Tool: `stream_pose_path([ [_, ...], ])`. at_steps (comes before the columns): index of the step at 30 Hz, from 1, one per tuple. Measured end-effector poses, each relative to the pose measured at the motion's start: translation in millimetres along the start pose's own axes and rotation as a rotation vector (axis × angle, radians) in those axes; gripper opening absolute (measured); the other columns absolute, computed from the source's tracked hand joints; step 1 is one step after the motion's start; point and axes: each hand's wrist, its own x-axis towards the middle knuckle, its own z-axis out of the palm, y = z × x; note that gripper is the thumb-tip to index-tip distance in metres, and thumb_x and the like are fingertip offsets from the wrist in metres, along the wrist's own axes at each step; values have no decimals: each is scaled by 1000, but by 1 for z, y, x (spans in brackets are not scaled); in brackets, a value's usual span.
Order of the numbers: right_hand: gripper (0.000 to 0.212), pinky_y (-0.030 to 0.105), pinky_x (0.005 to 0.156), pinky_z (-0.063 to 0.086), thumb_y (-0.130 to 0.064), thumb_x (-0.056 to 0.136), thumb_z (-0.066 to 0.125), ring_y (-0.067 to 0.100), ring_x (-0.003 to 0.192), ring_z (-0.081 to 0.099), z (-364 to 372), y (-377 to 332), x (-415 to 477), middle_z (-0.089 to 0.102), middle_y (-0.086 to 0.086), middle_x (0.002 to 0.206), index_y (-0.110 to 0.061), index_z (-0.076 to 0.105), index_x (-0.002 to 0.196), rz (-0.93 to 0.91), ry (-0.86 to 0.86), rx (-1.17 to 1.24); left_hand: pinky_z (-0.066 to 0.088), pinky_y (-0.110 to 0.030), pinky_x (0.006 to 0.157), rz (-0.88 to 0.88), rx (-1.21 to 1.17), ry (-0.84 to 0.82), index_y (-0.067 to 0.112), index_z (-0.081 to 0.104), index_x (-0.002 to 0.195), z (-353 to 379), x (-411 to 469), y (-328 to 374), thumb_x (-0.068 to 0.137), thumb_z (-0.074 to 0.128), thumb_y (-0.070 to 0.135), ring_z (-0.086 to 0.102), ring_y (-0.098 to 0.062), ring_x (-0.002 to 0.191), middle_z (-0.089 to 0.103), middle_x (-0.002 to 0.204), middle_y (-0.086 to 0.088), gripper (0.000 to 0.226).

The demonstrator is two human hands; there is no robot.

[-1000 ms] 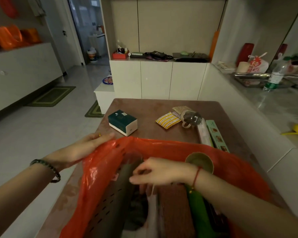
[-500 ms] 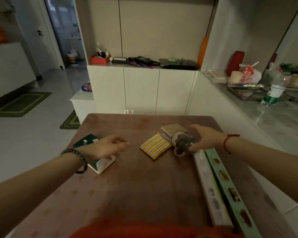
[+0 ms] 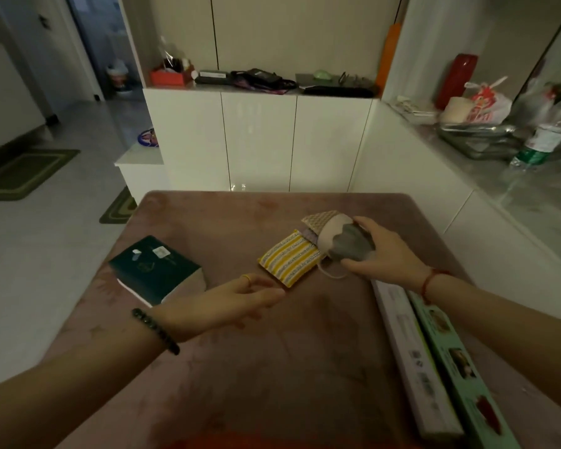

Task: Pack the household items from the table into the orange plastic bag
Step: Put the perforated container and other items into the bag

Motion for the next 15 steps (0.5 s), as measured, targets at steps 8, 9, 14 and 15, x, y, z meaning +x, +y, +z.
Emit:
stream_pose_path([
  [8,77,7,77,49,-43,59,82,-6,103,60,-94,-108,-212,62,-29,111,-47,41,123,-316,76,629,39,-13,99,220,292,-185,57,34,122,34,-151,38,58,62,74,47,12,115,48,122,30,72],
  [9,77,11,76,52,-42,58,82,-3,101,63,-100,-113,-235,63,-27,111,-48,41,123,-328,49,690,35,-6,97,249,426,-153,50,35,127,42,-167,35,60,65,69,48,9,113,49,119,29,75],
  [14,93,13,80,51,-20,57,82,-2,107,60,-84,-119,-316,58,-24,120,-49,30,129,-304,-56,745,37,-10,87,481,1273,396,24,57,110,77,-211,8,84,53,52,59,-12,101,63,112,6,39],
  [15,99,12,86,48,-21,59,84,-5,113,55,-75,-120,-326,49,-27,128,-52,24,131,-295,-94,698,45,-24,86,345,1301,423,18,57,108,80,-213,5,88,48,46,61,-20,101,64,111,-2,35],
])
